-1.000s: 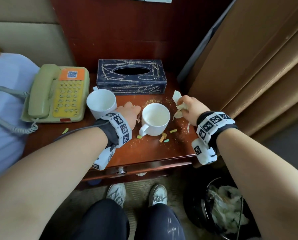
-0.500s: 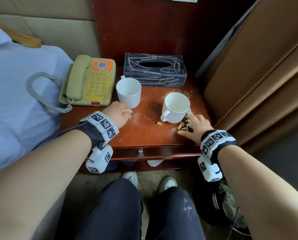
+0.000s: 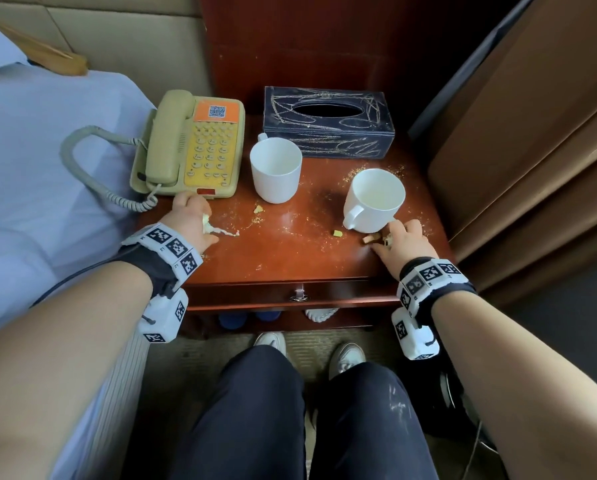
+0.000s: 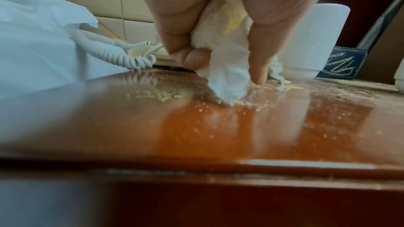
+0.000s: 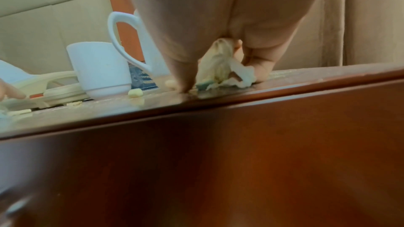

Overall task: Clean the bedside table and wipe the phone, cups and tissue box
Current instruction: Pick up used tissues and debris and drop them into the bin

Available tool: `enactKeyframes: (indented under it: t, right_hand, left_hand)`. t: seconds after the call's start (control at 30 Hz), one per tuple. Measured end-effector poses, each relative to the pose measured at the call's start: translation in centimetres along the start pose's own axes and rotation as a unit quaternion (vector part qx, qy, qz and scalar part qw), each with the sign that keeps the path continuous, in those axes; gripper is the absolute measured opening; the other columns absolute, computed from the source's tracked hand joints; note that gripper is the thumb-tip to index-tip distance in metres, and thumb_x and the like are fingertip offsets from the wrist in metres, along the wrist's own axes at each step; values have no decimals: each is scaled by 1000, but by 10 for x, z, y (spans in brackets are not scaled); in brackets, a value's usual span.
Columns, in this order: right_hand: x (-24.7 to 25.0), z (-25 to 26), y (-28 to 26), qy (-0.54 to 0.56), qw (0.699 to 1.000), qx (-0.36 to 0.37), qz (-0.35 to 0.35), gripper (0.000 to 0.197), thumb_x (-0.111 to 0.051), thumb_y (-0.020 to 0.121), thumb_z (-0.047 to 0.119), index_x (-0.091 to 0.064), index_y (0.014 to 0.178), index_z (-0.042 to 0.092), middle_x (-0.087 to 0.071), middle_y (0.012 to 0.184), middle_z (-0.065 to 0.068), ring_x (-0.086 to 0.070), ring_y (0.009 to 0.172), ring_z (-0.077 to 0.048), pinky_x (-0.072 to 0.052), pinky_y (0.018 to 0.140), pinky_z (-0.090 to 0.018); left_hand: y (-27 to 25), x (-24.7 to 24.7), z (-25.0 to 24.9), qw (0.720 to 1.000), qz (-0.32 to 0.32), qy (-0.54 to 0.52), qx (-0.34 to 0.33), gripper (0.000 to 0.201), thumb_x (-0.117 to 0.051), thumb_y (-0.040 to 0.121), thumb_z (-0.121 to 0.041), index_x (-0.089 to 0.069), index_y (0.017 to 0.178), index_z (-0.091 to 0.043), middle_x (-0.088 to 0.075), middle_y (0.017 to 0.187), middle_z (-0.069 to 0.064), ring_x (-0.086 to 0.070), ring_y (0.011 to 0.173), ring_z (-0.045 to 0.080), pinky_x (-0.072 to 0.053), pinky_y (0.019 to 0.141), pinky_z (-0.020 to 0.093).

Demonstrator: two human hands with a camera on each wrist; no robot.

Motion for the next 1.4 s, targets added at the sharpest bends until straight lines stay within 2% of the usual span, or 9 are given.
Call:
enactKeyframes:
  t: [0.23,0.47,0.6,0.67,0.87,0.97,1.1,1.23,1.4]
  right_hand:
    - [0,-5,4,1,1000,12,-9,28,-45,93,17,-49,120,11,-39,122,-16,-55,95,-37,-40,76,-32]
    - [4,-9,8,38,999,-16,9,23,-50,91,15,-56,112,11,-44,121,-15,-53,100,-33,-44,87,-35]
    - [12,-22,8,139,988,-57,-33,15,-53,88,14,-59,102,17,-50,111,-10,-51,67,-18,-39,60,-23]
    - [15,-27,9,163,983,-72,-41,8,-54,88,18,-56,94,22,-57,109,-9,-53,70,-17,-35,53,-22]
    - [29,-39,0,199,976,-83,-41,6,-53,88,17,-54,90,22,-68,94,-7,-62,89,-23,-37,71,-24]
    - [43,-44,-15,208,975,-67,-51,7,-54,89,17,-57,95,18,-62,78,0,-57,79,-21,-37,63,-23]
    - [57,-67,-34,214,972,-68,-73,10,-57,87,20,-60,97,19,-60,89,-3,-54,78,-21,-37,67,-24]
    - [62,-106,-59,250,961,-78,-85,5,-57,87,17,-54,87,22,-60,73,2,-57,72,-16,-37,68,-22]
    - [54,-186,-89,265,954,-112,-80,15,-59,85,16,-52,76,25,-66,77,-6,-61,73,-23,-48,71,-28]
  left_hand:
    - [12,-8,4,999,33,27,33,64,-63,86,-20,-32,142,-13,-29,143,16,-51,116,35,-43,96,40]
    - [15,-7,-3,996,40,84,15,34,-50,92,-17,-48,125,-10,-42,128,15,-54,83,30,-43,70,34]
    - [15,-7,-9,990,69,122,-9,40,-51,91,-19,-45,130,-14,-45,126,15,-56,99,32,-42,72,33]
    - [13,-7,-14,992,68,108,-22,39,-52,90,-18,-46,128,-13,-51,120,17,-56,99,33,-42,73,33]
    - [-6,-4,-45,997,61,21,-48,31,-54,88,-17,-51,119,-12,-63,101,11,-56,82,25,-39,68,28]
    - [-21,-4,-69,994,81,8,-76,36,-55,88,-17,-49,123,-14,-62,107,10,-60,90,27,-40,69,27]
    - [-47,-8,-116,985,102,5,-141,32,-57,87,-19,-53,119,-16,-59,96,7,-54,76,23,-39,67,27]
    - [-69,-35,-181,964,145,23,-224,33,-58,86,-22,-54,119,-17,-61,114,7,-55,108,29,-39,91,30]
    - [-98,-81,-274,926,188,18,-326,28,-57,86,-19,-55,114,-16,-59,102,1,-55,94,21,-38,77,26]
Point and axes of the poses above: each hand's wrist, its own y-axis towards the middle knuckle, its own x-axis out of the back of the hand, z = x × y, the point moved 5 cm from there along y, towards the middle knuckle
